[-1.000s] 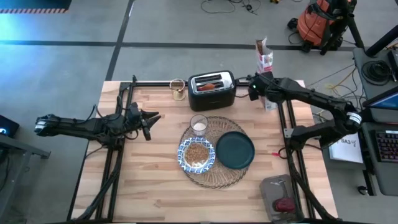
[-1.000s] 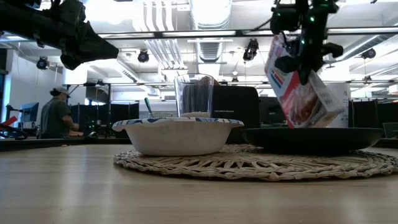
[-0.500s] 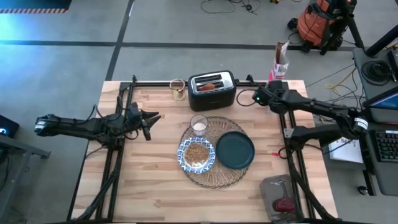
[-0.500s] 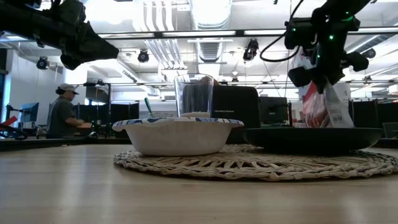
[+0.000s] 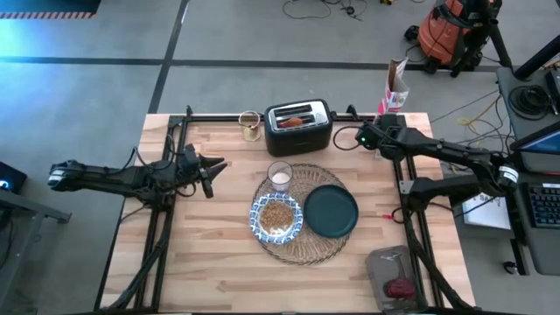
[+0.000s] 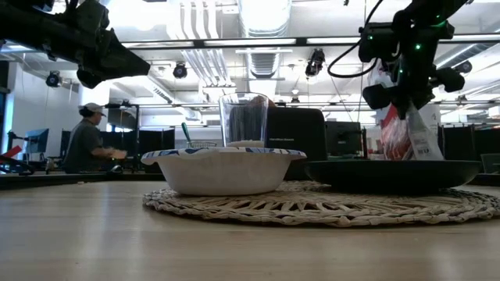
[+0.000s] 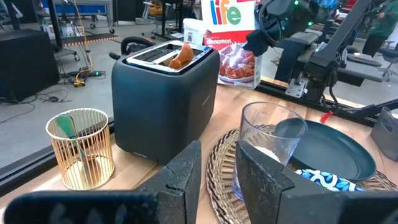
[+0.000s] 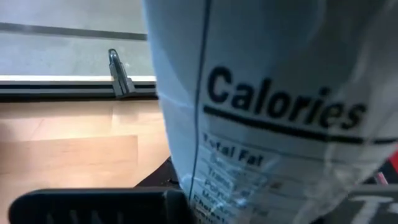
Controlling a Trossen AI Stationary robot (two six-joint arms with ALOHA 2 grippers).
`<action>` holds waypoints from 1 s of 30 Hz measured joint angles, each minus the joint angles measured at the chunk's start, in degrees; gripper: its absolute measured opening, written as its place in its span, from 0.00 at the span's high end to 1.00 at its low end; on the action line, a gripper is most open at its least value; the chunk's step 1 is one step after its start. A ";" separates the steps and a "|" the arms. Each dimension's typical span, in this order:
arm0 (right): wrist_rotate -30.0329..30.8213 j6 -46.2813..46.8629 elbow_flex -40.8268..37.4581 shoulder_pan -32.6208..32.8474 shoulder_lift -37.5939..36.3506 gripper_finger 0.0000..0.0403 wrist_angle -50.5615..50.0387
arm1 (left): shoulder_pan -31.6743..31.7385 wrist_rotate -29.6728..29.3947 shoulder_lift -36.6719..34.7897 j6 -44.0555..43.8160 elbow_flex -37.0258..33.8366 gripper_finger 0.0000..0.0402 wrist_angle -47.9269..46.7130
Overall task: Arrange a breakfast setting
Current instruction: Pour the cereal into the white and blue bowl
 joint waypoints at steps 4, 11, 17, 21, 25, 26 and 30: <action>-1.20 0.13 -0.08 0.00 0.07 0.78 -1.06 | 0.00 -0.01 0.04 0.00 0.00 0.79 0.00; -4.83 0.20 -0.13 -0.04 0.11 0.68 -1.46 | 0.01 -0.02 0.04 0.00 0.00 0.79 0.00; -11.39 0.64 -0.12 -0.02 0.11 0.61 -4.00 | 0.02 -0.02 0.04 0.00 0.00 0.79 0.00; -14.63 2.82 -0.17 -0.02 0.11 0.58 -8.19 | 0.01 -0.02 0.04 0.00 0.00 0.79 0.00; -15.73 3.86 -0.15 0.09 0.11 0.56 -11.24 | 0.02 -0.02 0.04 0.00 0.00 0.79 0.00; -16.05 3.98 -0.15 0.33 0.11 0.56 -11.48 | 0.02 -0.02 0.04 0.00 0.00 0.79 0.00; -21.05 4.38 -0.20 1.10 0.11 0.55 -12.52 | 0.00 -0.02 0.04 -0.01 0.00 0.79 0.00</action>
